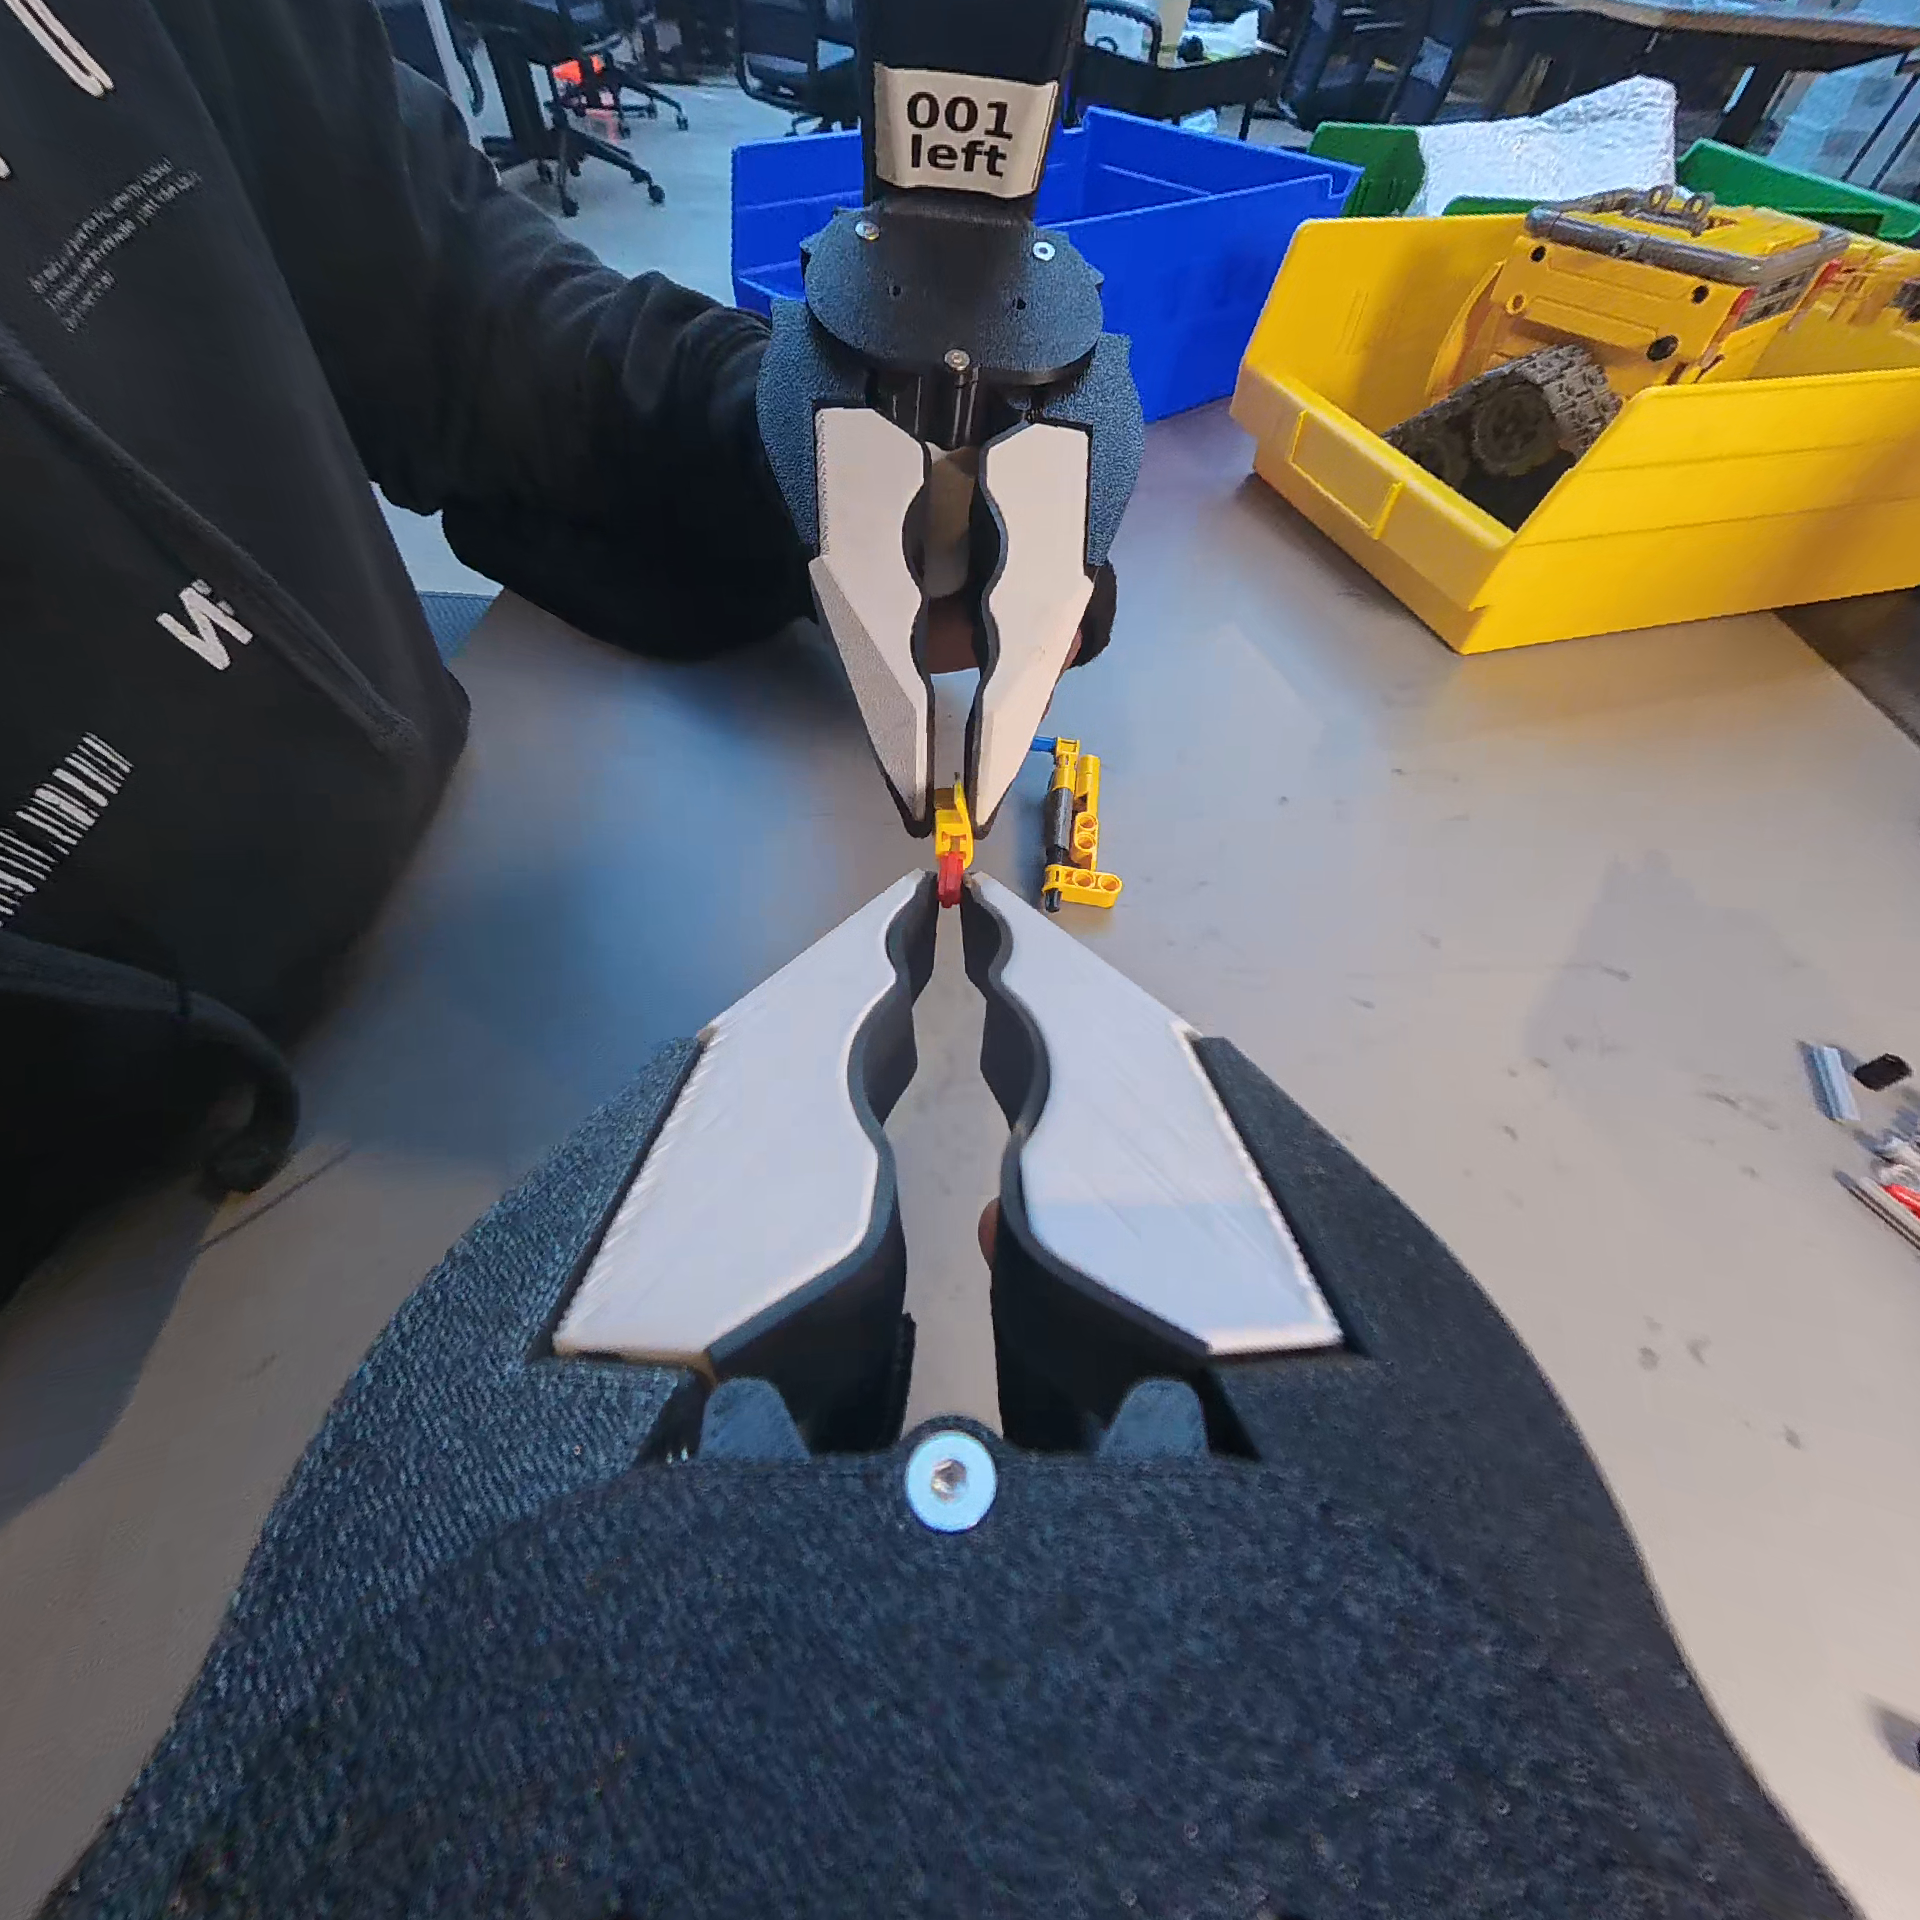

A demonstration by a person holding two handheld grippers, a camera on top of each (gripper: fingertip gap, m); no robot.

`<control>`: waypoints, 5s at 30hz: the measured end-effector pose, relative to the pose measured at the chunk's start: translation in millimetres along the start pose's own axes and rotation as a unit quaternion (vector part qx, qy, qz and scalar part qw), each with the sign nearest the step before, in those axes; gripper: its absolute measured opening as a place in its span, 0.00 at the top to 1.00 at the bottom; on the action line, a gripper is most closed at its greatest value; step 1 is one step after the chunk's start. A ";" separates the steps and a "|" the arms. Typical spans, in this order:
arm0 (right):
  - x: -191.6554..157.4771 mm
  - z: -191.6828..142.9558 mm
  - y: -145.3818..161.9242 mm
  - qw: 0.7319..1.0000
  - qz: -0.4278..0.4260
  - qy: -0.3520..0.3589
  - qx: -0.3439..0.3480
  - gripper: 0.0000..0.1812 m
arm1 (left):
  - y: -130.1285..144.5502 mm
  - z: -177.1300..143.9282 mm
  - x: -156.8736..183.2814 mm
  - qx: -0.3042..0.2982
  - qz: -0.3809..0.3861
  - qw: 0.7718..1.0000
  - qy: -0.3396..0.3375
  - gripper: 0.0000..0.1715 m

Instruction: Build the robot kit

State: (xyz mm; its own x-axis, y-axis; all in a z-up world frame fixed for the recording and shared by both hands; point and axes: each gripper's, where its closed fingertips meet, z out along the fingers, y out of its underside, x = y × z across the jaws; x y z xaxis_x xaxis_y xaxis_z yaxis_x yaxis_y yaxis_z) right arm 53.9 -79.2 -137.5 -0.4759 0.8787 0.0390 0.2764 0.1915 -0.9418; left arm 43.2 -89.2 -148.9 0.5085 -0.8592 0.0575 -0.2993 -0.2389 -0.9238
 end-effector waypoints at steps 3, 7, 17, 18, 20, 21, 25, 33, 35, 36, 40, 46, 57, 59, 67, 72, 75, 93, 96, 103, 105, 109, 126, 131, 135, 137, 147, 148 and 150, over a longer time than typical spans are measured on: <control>-0.8 0.8 0.2 1.000 0.003 -0.003 0.000 0.98 | 1.3 0.7 1.0 -0.004 0.005 1.000 0.000 0.97; -2.0 0.9 -0.6 1.000 0.007 -0.007 0.002 0.98 | -0.2 0.7 2.8 -0.001 0.009 1.000 0.000 0.96; -5.8 -2.7 -6.4 1.000 0.017 -0.022 0.016 0.98 | -7.2 0.8 6.9 0.023 0.010 1.000 0.000 0.97; -5.6 -3.5 -8.7 0.999 0.019 -0.022 0.022 0.98 | -8.8 0.5 7.1 0.028 0.008 1.000 0.000 0.97; -6.1 -4.0 -9.5 0.999 0.016 -0.022 0.020 0.98 | -9.2 0.6 7.8 0.028 0.011 1.000 -0.001 0.97; -6.9 -3.9 -9.0 1.000 0.014 -0.023 0.017 0.98 | -9.4 0.7 8.4 0.029 0.010 1.000 0.000 0.97; -7.1 -4.2 -10.5 1.000 0.014 -0.021 0.018 0.98 | -12.1 -0.5 9.0 0.038 0.006 0.999 0.000 0.97; -8.4 -4.9 -19.9 0.998 0.025 -0.024 0.046 0.98 | -19.5 -3.6 10.5 0.063 -0.005 0.998 0.003 0.97; -8.1 -6.3 -24.4 0.998 0.028 -0.023 0.057 0.98 | -23.4 -5.3 10.6 0.074 -0.012 0.997 0.005 0.97; -7.8 -6.8 -25.7 0.998 0.028 -0.022 0.060 0.98 | -24.4 -5.6 10.3 0.078 -0.015 0.997 0.006 0.97; -1.8 -9.7 -36.3 0.994 0.047 -0.012 0.096 0.98 | -31.4 -7.0 7.9 0.100 -0.052 0.993 0.024 0.97; -7.7 -5.0 -41.7 0.994 0.048 -0.022 0.099 0.98 | -29.7 -1.3 16.6 0.089 -0.058 0.993 0.044 0.96; -18.9 4.3 -2.7 0.998 -0.005 -0.020 -0.059 0.98 | 10.3 13.8 17.7 -0.066 0.015 0.998 0.003 0.97; -18.6 7.2 7.5 0.996 -0.018 -0.012 -0.091 0.98 | 19.5 15.6 15.4 -0.095 0.023 0.995 -0.009 0.97; -22.8 15.7 24.2 0.992 -0.016 -0.021 -0.127 0.98 | 33.9 19.7 10.2 -0.126 0.014 0.992 -0.025 0.98; -14.8 19.7 30.1 0.988 -0.041 0.011 -0.151 0.98 | 40.5 18.9 7.3 -0.139 -0.025 0.990 -0.022 0.98; -11.7 21.2 36.9 0.986 -0.035 0.015 -0.161 0.98 | 46.1 21.9 6.1 -0.148 -0.048 0.988 -0.024 0.98; -2.3 20.5 20.0 0.996 0.065 -0.005 -0.063 0.98 | 19.7 13.9 -0.4 -0.052 -0.098 0.994 -0.013 0.99; 7.8 7.2 -10.8 0.991 0.124 -0.012 0.046 0.98 | -9.6 2.5 -4.2 0.040 -0.141 0.989 0.008 0.99; 16.7 -4.6 -43.2 0.968 0.187 -0.028 0.167 0.98 | -35.1 -10.0 -9.2 0.127 -0.198 0.971 0.028 0.99; 19.7 -9.3 -52.8 0.959 0.201 -0.028 0.196 0.98 | -36.8 -9.7 -8.5 0.131 -0.201 0.970 0.029 0.99; 18.0 -6.6 -52.5 0.958 0.207 -0.032 0.197 0.98 | -43.9 -9.7 -6.4 0.150 -0.217 0.964 0.039 0.99; 38.0 -29.6 -71.4 0.940 0.228 -0.004 0.253 0.98 | -53.9 -18.4 -7.7 0.176 -0.224 0.958 0.041 1.00; 24.2 -14.2 -66.8 0.945 0.227 -0.031 0.233 0.98 | -55.5 -16.8 -6.6 0.182 -0.230 0.955 0.046 1.00; 22.3 -10.9 -63.1 0.943 0.237 -0.042 0.230 0.98 | -56.2 -18.2 -5.9 0.184 -0.230 0.955 0.047 1.00; 21.4 -10.6 -63.3 0.942 0.240 -0.047 0.231 0.98 | -55.7 -17.7 -5.9 0.182 -0.231 0.955 0.046 1.00; 20.5 -8.3 -62.5 0.933 0.268 -0.064 0.233 0.98 | -57.2 -18.7 -5.8 0.205 -0.262 0.941 0.062 1.00; 20.4 -8.1 -62.1 0.930 0.275 -0.068 0.234 0.98 | -56.8 -18.5 -5.5 0.205 -0.263 0.941 0.062 1.00; 18.6 -7.6 -60.6 0.932 0.275 -0.073 0.225 0.98 | -55.6 -18.0 -5.1 0.202 -0.260 0.942 0.061 1.00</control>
State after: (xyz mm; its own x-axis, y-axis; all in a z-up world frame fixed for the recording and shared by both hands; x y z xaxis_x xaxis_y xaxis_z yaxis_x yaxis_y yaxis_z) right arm 34.7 -71.1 -77.2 -0.4831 0.7141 -0.5066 0.1499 -0.5026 -0.8514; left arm 42.7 -79.7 -91.0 0.3985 -0.7248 0.5621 0.3085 -0.4712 -0.8263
